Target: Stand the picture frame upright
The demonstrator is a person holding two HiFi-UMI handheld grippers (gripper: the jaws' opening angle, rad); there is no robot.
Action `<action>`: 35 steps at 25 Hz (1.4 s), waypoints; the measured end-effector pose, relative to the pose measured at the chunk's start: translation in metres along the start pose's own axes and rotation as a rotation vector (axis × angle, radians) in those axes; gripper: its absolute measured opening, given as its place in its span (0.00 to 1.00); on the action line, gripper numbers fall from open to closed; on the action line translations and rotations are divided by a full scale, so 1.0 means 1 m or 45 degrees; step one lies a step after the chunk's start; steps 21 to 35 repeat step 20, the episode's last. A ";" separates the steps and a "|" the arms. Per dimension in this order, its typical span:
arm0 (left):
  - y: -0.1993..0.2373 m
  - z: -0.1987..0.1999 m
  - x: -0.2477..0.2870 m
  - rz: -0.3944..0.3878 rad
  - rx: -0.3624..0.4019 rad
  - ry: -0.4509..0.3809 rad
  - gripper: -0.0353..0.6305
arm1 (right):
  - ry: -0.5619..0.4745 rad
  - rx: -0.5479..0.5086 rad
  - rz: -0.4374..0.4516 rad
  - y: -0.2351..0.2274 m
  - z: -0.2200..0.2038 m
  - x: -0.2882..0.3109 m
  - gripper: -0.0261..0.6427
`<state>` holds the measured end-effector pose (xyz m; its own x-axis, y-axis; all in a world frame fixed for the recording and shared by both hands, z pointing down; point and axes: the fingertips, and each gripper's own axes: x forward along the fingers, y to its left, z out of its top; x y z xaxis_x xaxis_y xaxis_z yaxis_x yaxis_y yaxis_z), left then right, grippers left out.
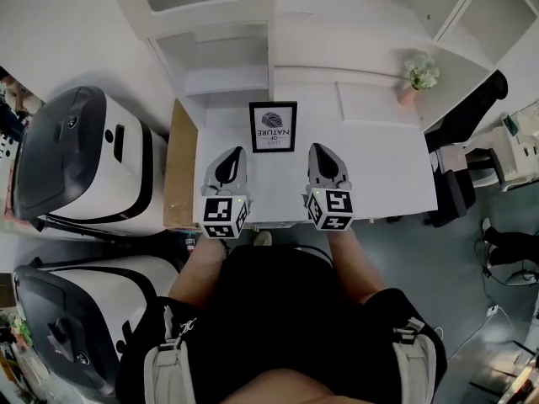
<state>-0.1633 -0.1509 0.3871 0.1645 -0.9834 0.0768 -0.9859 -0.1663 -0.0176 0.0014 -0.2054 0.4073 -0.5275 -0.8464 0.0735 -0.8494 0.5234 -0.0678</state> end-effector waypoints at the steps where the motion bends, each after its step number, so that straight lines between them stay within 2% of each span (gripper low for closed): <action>1: 0.000 0.000 0.001 -0.001 0.001 0.000 0.08 | -0.001 0.001 -0.001 0.000 0.000 0.001 0.04; 15: 0.005 0.005 0.006 0.020 0.009 -0.034 0.08 | -0.006 0.012 0.017 0.001 0.001 0.007 0.04; 35: 0.008 0.001 0.006 0.028 -0.004 -0.026 0.08 | 0.005 0.020 0.019 0.002 -0.002 0.010 0.04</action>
